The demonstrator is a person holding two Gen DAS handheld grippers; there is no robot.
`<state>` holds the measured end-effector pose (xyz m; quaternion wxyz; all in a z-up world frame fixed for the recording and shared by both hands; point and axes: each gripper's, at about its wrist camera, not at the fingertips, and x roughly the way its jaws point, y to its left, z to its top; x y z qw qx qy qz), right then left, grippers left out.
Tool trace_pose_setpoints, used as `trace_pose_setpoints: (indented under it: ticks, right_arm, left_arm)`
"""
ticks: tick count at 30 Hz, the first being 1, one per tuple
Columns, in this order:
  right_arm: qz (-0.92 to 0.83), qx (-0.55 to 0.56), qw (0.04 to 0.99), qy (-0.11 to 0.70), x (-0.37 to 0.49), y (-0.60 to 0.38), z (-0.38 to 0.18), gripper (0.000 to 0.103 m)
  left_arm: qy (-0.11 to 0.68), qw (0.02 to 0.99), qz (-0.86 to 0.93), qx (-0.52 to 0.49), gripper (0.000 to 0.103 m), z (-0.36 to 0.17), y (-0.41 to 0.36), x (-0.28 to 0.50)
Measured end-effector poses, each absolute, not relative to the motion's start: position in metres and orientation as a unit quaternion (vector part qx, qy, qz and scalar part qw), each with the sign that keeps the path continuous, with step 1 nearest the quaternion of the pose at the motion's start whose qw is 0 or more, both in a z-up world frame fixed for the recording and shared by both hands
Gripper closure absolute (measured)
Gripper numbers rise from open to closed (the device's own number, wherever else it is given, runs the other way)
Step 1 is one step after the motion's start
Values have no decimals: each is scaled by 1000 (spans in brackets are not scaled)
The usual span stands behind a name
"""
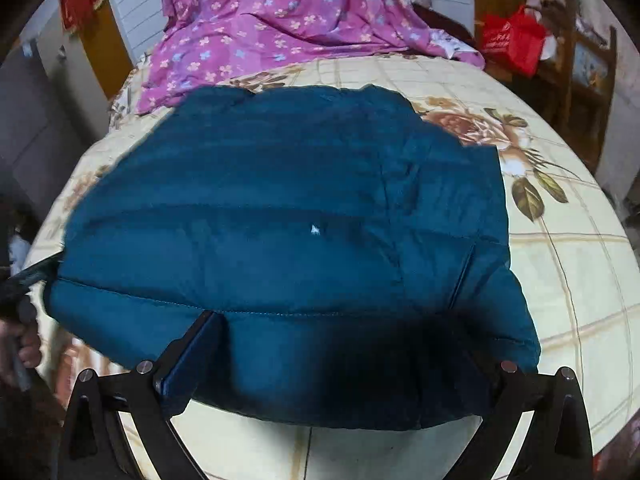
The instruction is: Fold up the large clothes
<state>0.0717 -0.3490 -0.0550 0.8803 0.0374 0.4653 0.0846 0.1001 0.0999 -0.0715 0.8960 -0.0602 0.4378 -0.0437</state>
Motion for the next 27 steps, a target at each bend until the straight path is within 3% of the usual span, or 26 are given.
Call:
trace_pose_setpoints:
  ticks: [9,10,12,20,27]
  right_arm:
    - [43,1,914,403,-32,-344,33,0]
    - [41,7,913,407,-45,-342,38,0]
    - [22,13,912,409,-75,-341,48,0]
    - [27,65,920,385,-189,-328,70,0]
    - [36,49,923,379,-223,-321,68,0]
  left_arm:
    - [370,925,-72,-45,29,15,92,6]
    - [367,926,-76,-36,24,21,85,-7]
    - [367,926,-86,-13,17,27,72,-34]
    - [352,928,-103,68,17,25,24,-115]
    - [331,935,-95,78,17,45,18,-141]
